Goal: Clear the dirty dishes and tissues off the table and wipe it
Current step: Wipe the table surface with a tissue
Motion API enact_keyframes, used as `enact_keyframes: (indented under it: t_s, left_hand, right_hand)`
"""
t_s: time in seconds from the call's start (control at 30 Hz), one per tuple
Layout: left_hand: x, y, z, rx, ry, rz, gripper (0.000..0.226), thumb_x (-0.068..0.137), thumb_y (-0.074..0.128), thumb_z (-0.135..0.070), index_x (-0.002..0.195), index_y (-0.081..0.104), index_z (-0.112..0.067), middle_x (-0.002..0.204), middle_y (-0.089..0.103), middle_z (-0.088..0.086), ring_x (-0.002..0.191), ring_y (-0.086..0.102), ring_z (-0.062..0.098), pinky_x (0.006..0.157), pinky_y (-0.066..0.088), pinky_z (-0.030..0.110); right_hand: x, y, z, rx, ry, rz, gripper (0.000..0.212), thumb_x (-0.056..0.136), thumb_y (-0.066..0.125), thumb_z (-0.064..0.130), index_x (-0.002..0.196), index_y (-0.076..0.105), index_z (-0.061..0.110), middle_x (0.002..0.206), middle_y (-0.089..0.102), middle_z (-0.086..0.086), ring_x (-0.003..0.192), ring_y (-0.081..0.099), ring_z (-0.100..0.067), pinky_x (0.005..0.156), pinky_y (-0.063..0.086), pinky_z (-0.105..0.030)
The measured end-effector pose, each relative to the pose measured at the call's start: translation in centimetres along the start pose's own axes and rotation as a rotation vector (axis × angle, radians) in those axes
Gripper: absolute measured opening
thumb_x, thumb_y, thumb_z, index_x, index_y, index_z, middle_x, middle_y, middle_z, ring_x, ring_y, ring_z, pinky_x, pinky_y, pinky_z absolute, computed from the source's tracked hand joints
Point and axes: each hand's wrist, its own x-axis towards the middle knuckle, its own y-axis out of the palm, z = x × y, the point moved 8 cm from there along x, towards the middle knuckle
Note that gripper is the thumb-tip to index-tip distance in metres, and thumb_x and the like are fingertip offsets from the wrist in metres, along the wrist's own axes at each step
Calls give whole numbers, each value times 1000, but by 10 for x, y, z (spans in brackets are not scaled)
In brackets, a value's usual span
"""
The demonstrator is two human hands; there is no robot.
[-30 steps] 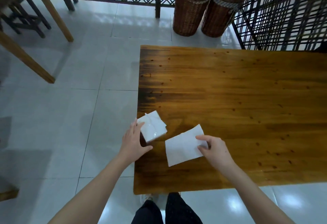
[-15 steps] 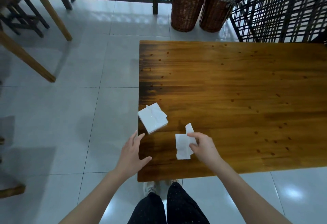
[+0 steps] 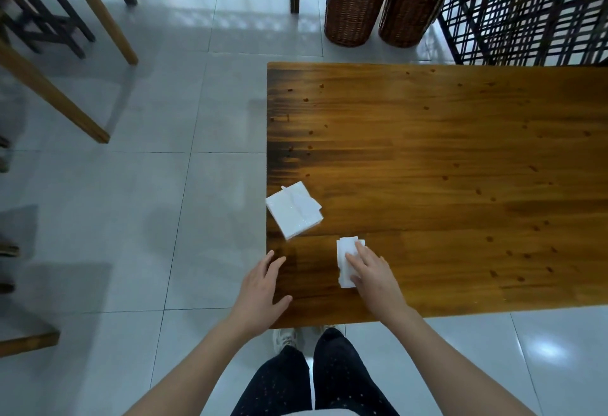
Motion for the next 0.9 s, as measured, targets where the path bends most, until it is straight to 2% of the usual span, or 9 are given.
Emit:
enact_keyframes:
  t_s: [0.07,0.13,0.2,0.3,0.43,0.53,0.7,0.83,0.9]
  left_hand:
    - [2,2,-2,29,0,27,73,93,55,-48,151,14,-31,161,4,-7,147,14,20,120,17,39]
    - [5,4,-6,70,12,42,71,94,53,-47,151,13,-30,161,2,-5,147,12,22,121,15,40]
    - [8,5,-11,119,26,54,72,95,51,-46,152,11,-28,162,1,-3,148,9,23,121,13,41]
    - [14,8,-15,185,50,89,77,95,53,-43,154,6,-26,162,-3,-1,149,2,24,122,9,42]
    - [17,12,-16,245,81,137,83,94,57,-41,155,3,-25,163,-5,0,150,-2,22,121,5,41]
    - [17,14,-15,257,89,158,84,93,58,-40,155,2,-26,163,-7,-1,150,-5,22,120,3,41]
    - [20,19,-12,297,89,202,87,93,58,-44,155,-1,-29,162,-13,-1,149,-10,23,120,1,44]
    - [24,23,-7,329,94,263,98,87,66,-45,154,-5,-30,161,-17,-2,149,-11,23,119,2,45]
    - [25,23,-5,345,98,282,101,85,68,-45,154,-6,-32,161,-18,-3,149,-11,22,119,3,46]
  right_hand:
    - [-1,6,1,-34,-50,24,54,99,47,14,149,27,21,159,15,0,146,14,-17,118,10,-35]
    - [0,8,2,0,-65,1,55,99,47,11,149,27,19,158,20,0,145,17,-15,118,9,-31]
    - [0,6,4,75,-69,-37,52,97,51,6,145,36,15,154,31,-4,142,28,-18,116,17,-27]
    - [1,2,9,137,-76,-64,40,91,57,0,131,55,7,138,51,-11,125,48,-24,104,40,-30]
    - [-4,7,13,152,-79,-54,43,88,59,-6,129,56,5,135,53,-8,121,51,-22,100,44,-28]
    - [-10,14,17,128,-98,-35,36,86,60,-5,121,62,6,126,58,-6,110,55,-18,92,49,-26]
    - [-22,24,29,156,-58,-48,22,90,58,0,109,67,4,109,61,-4,94,56,-13,78,51,-21]
    - [-22,27,45,232,-42,-64,14,93,54,4,97,67,6,96,59,-3,84,56,-15,67,42,-17]
    - [-21,30,54,258,-45,-67,12,94,55,6,97,67,6,95,60,-3,85,57,-16,68,40,-16]
